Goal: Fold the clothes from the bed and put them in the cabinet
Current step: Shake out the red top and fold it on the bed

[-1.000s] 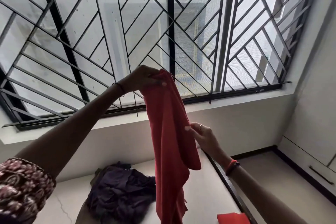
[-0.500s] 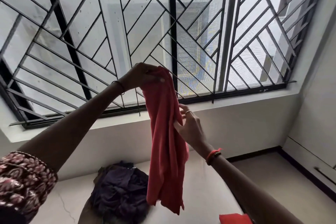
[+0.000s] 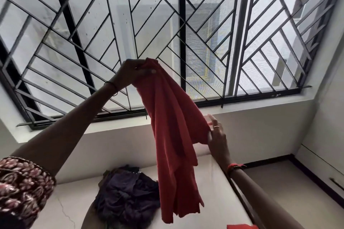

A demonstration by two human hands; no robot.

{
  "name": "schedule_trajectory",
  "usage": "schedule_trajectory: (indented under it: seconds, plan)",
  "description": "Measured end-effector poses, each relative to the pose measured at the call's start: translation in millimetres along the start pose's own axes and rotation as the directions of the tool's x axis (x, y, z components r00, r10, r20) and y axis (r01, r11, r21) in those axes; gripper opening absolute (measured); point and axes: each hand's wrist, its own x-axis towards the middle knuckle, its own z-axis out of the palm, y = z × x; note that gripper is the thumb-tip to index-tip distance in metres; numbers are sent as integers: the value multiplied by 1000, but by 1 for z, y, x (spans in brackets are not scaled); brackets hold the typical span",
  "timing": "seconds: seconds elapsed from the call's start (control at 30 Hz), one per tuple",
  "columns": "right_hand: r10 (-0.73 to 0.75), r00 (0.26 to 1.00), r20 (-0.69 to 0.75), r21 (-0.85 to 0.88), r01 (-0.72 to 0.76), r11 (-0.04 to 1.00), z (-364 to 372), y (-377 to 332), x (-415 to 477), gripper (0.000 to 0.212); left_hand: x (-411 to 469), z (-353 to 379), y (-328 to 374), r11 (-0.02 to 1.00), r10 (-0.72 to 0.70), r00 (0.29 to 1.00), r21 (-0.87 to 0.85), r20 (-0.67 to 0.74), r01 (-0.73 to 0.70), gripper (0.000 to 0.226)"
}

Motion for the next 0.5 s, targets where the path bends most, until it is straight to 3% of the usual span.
schedule_trajectory:
  seconds: [0.07, 0.13, 0.2, 0.27, 0.33, 0.37, 0.5]
  plan:
    - [-150, 988, 40, -41, 151, 988, -7, 10, -3, 68, 1, 0, 0, 1000, -8, 1000, -11, -13, 8, 58]
    - [-181, 968, 174, -100, 200, 975, -13, 13, -8, 70, 2, 2, 5, 1000, -9, 1000, -27, -19, 8, 54]
    - [-123, 935, 332, -137, 177, 975, -11, 15, -12, 43, 3, 6, 10, 1000, -12, 1000, -15, -14, 12, 35]
    - [-145, 890, 432, -272, 282, 920, -5, 24, -19, 20, 5, 8, 18, 999, -30, 999, -21, -13, 29, 10]
    - [-136, 850, 509, -256, 300, 919, 1, 33, -31, 6, 10, 11, 19, 999, -40, 999, -35, -7, 39, 12]
    - [-112, 843, 526, -209, 256, 944, 5, 38, -33, 8, 12, 13, 20, 998, -47, 999, -32, -6, 47, 15]
    - [-317, 814, 487, -174, 446, 878, 20, 38, -39, 21, 19, 20, 20, 996, -85, 996, -24, 0, 85, 9]
